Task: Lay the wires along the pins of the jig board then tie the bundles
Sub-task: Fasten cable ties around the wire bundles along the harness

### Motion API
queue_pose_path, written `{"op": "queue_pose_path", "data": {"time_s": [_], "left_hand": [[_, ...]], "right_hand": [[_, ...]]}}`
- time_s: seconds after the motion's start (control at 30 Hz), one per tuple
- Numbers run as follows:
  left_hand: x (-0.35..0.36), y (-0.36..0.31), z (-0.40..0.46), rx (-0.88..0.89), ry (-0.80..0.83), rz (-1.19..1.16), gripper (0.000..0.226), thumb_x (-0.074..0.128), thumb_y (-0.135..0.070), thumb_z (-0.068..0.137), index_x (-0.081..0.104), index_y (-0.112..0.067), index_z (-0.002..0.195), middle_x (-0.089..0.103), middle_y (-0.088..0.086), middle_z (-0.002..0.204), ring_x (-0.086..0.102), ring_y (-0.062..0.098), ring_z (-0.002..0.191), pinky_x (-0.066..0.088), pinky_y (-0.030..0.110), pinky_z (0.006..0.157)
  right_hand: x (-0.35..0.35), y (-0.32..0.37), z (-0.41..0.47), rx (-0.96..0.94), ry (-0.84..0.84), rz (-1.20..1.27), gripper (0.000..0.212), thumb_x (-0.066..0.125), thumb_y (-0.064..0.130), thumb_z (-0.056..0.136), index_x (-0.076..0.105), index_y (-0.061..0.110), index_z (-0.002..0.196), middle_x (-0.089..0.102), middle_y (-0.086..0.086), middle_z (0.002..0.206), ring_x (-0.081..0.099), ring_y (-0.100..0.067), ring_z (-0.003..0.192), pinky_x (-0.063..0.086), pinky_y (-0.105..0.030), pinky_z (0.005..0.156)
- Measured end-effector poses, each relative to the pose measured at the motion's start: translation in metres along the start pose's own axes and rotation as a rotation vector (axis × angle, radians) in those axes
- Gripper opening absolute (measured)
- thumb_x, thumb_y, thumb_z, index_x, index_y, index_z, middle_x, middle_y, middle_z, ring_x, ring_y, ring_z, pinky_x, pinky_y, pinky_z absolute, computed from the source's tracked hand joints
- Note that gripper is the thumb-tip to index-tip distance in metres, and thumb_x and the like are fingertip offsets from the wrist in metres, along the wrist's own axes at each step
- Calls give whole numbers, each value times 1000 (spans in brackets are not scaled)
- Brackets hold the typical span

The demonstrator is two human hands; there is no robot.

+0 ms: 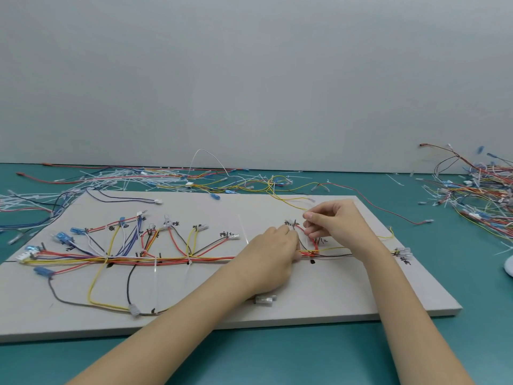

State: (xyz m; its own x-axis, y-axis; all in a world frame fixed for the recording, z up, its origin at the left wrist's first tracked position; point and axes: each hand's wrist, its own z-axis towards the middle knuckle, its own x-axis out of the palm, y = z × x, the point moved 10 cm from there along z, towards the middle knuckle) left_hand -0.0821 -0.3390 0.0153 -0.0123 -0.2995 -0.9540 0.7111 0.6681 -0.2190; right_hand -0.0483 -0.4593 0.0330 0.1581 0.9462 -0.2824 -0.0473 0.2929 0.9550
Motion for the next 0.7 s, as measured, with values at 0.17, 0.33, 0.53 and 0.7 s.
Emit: {"op": "queue_pose_path", "data": {"time_s": [0.17, 0.33, 0.53, 0.7], "left_hand": [[-4, 4, 0, -4, -34, -131, 13, 49, -25, 99, 53, -14, 105, 53, 5, 109, 48, 24, 103, 40, 37, 89], [-17, 1, -2, 31, -129, -291, 10, 61, -20, 92, 61, -19, 101, 52, -7, 92, 50, 12, 86, 43, 30, 79], [-17, -6, -2, 86, -155, -314, 13, 64, -13, 90, 75, -19, 95, 60, 1, 95, 53, 15, 86, 43, 28, 77], [-20, -5, -4, 71, -177, -317, 11, 62, -14, 88, 70, -18, 93, 64, -1, 90, 54, 12, 80, 45, 28, 74]], "right_hand": [[8, 0, -5, 36, 85, -67, 10, 63, -4, 89, 68, -12, 88, 64, -16, 67, 62, -15, 50, 53, -23, 48], [9, 4, -8, 18, 127, -163, 7, 65, -5, 84, 72, -7, 83, 63, -1, 52, 56, -11, 44, 41, -19, 41], [14, 4, -10, 33, 177, -167, 8, 66, -4, 84, 70, -11, 84, 66, -3, 54, 60, -11, 47, 46, -20, 43], [14, 1, -13, 65, 192, -164, 8, 64, -5, 85, 69, -11, 88, 65, -1, 52, 58, -12, 45, 39, -18, 40]]}}
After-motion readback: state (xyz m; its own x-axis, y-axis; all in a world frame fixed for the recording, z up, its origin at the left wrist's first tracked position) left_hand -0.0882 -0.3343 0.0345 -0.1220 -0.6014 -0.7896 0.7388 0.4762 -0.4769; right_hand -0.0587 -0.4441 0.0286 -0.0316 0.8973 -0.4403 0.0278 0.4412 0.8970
